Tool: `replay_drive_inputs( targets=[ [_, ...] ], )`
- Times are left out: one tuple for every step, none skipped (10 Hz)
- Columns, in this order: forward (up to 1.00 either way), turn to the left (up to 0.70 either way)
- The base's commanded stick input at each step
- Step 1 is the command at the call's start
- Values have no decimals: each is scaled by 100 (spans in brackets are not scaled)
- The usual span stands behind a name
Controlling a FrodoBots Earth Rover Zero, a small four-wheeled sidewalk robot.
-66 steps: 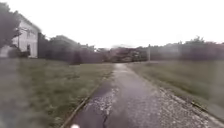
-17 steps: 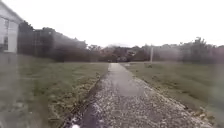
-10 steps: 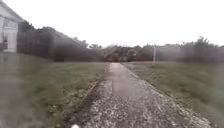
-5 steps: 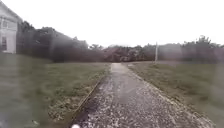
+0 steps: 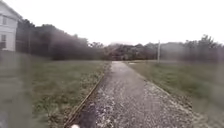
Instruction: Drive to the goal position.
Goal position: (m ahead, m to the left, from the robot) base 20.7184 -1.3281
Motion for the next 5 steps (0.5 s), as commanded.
replay_drive_inputs(
  targets=[
    [70,0],
    [70,-20],
    [70,-35],
    [70,-35],
    [70,-31]
  ],
)
